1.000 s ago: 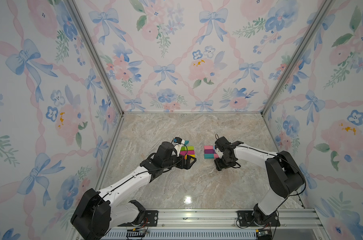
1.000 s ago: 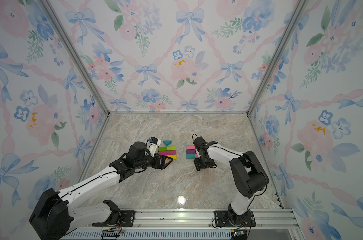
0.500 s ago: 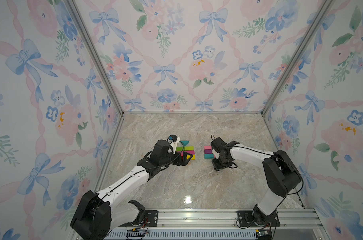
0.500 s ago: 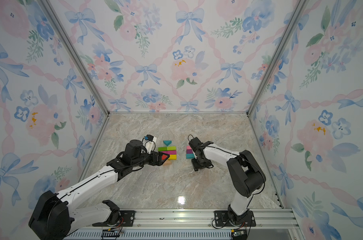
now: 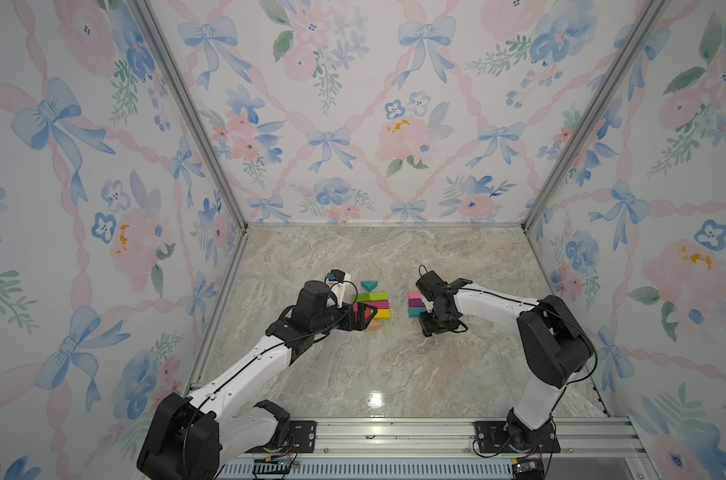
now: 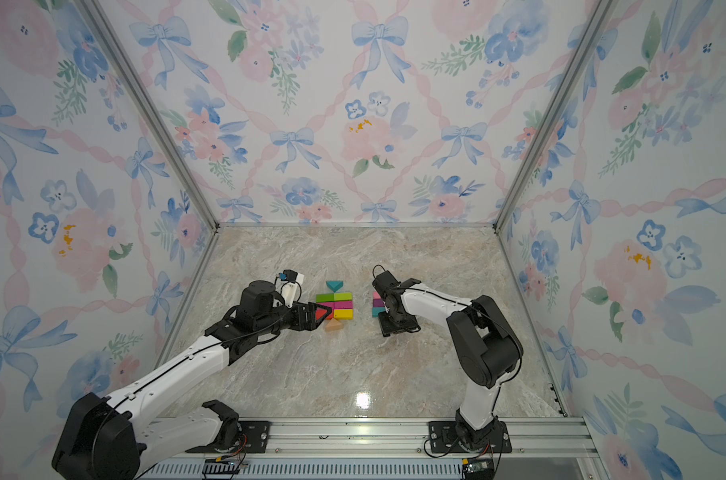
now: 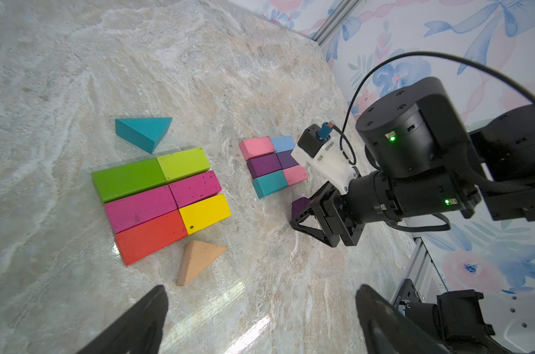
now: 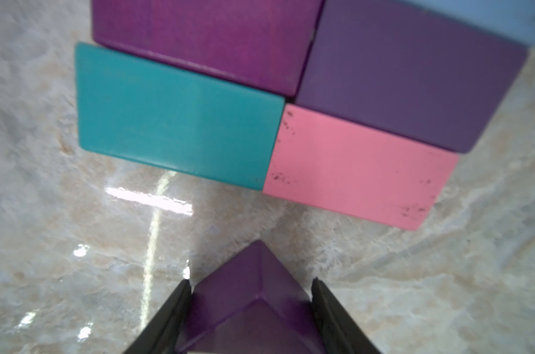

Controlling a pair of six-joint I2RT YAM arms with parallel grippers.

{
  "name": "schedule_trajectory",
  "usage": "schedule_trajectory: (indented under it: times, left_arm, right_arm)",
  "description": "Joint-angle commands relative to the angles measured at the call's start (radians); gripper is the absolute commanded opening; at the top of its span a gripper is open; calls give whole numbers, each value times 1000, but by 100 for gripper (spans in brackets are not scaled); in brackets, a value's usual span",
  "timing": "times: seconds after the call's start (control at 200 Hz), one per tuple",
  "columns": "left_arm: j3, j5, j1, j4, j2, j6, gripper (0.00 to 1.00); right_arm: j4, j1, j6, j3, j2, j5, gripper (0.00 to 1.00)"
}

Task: Assemble a piece of candy with building blocks
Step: Assemble the building block at the center of the board.

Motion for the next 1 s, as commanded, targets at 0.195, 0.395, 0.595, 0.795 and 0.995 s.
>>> schedule_trajectory:
  times: [0.195, 0.395, 0.595, 0.795, 0.995]
  left_arm:
    - [-8, 39, 24, -9, -32, 32, 98]
    - [-8, 46, 30, -13, -38, 35, 98]
    - [-11, 41, 33, -13, -44, 31, 98]
    - [-11, 45, 34, -15, -42, 35, 98]
    - [-11, 44, 35, -14, -44, 35, 98]
  right_arm:
    - [45, 8, 52, 6, 56, -11, 54]
    - [55, 8, 58, 13, 69, -17, 54]
    - [50, 3, 56, 20, 74, -16, 55]
    - [55, -3, 61, 29, 81, -15, 56]
    - [65, -9, 68, 30, 85, -17, 56]
